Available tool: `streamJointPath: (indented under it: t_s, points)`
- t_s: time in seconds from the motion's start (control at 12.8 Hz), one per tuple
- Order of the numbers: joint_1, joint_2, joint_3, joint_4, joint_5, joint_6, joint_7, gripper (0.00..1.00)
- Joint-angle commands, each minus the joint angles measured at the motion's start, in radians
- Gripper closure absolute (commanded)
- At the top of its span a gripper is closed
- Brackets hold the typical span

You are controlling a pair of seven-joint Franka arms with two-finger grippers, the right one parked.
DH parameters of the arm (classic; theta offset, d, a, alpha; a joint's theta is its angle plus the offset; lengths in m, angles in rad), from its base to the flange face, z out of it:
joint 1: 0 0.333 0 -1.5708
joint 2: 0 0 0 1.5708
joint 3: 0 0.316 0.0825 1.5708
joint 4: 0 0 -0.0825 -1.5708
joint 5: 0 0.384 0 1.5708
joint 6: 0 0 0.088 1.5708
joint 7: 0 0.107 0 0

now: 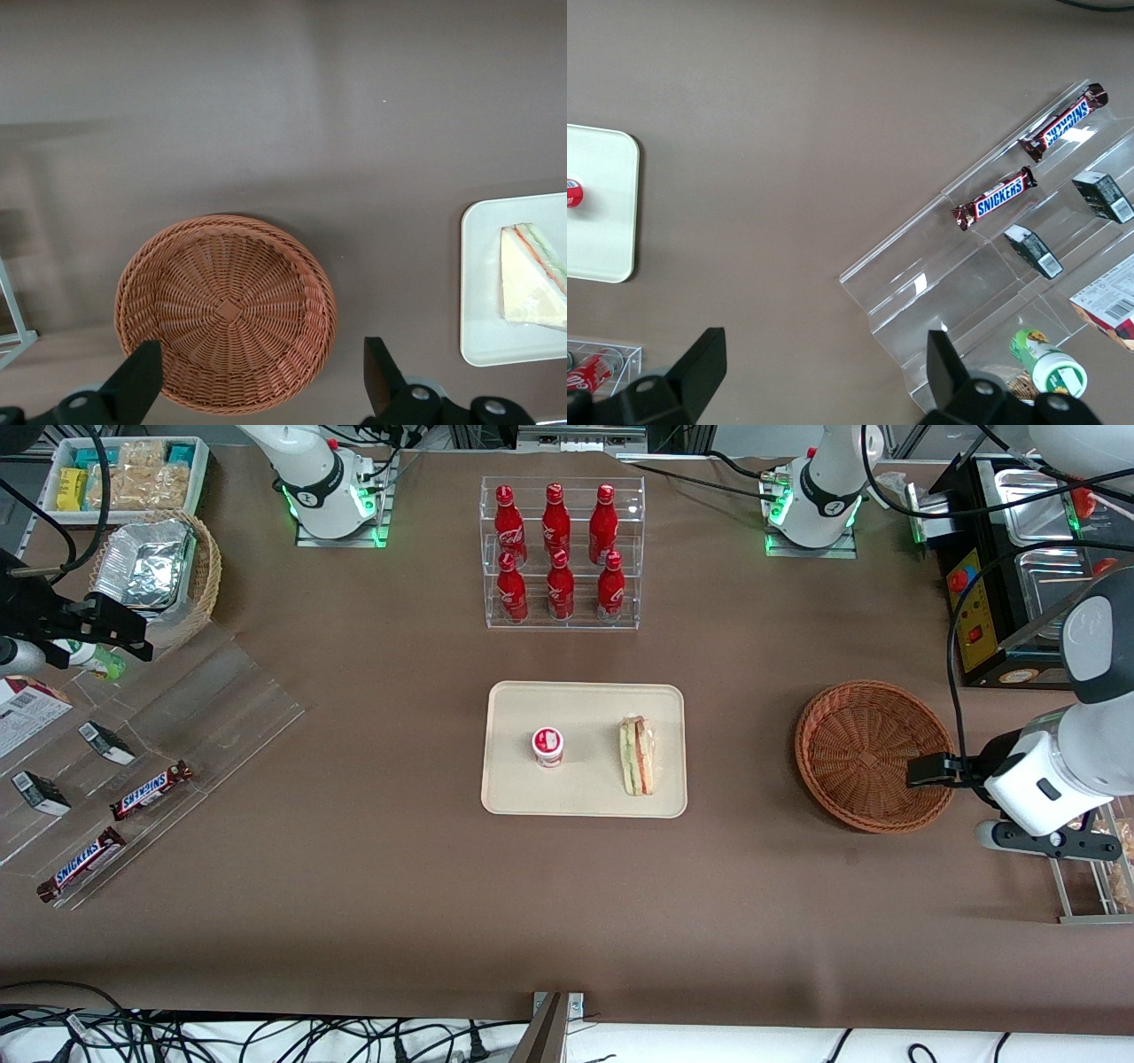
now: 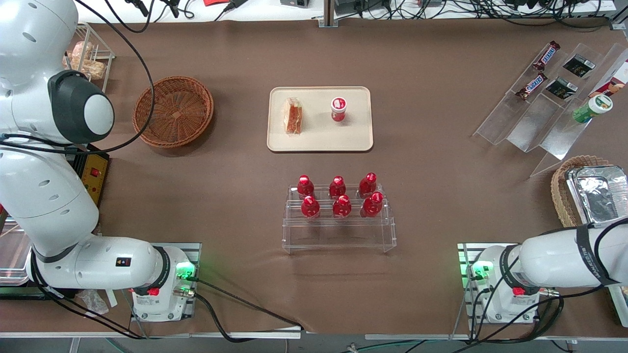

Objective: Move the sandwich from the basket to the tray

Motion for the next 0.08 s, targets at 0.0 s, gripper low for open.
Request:
streamJointPath:
  t_s: [0.0]
  points:
    - [-0.021, -0.009, 0.011, 0.003, 0.026, -0.014, 0.028, 0.00]
